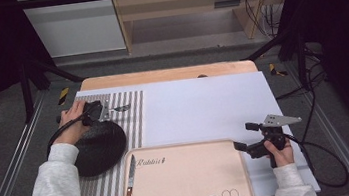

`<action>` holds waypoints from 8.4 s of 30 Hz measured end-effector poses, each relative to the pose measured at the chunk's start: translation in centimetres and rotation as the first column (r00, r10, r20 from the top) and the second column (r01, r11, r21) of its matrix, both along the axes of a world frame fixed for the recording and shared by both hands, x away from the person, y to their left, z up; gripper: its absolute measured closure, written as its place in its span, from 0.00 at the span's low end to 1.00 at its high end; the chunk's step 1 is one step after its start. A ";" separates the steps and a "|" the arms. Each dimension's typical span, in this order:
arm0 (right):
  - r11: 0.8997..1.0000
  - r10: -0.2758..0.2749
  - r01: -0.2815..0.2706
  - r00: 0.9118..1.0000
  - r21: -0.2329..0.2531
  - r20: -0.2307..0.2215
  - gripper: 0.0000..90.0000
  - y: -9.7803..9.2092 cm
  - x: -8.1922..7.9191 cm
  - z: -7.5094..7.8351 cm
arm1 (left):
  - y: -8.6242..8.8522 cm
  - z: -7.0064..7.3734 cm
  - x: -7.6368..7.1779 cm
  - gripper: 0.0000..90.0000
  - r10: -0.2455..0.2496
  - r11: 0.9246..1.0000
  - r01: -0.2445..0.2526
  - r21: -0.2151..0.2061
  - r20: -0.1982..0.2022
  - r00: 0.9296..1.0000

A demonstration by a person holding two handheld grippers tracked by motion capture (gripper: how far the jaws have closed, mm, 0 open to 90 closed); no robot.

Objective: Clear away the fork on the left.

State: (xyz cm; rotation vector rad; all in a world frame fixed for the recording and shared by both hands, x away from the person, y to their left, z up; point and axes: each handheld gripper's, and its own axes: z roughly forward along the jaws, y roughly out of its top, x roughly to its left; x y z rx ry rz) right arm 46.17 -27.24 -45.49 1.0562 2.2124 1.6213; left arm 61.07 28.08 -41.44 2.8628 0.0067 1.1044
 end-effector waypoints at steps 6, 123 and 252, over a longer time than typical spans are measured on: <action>1.000 0.002 -0.002 1.000 0.001 -0.001 0.00 0.0 0.0 0.0 | -1.2 1.0 -1.4 0.86 0.011 1.000 -0.011 -0.012 0.010 1.000; 1.000 -0.002 0.002 1.000 -0.005 0.010 0.00 0.1 -0.3 0.3 | -12.0 2.9 -20.3 0.86 0.329 0.817 -0.442 -0.370 -0.331 0.885; 1.000 -0.003 0.003 1.000 -0.013 0.010 0.00 0.2 -0.3 0.3 | -16.7 -4.0 -22.4 1.00 0.053 0.798 -0.392 -0.459 -0.594 0.803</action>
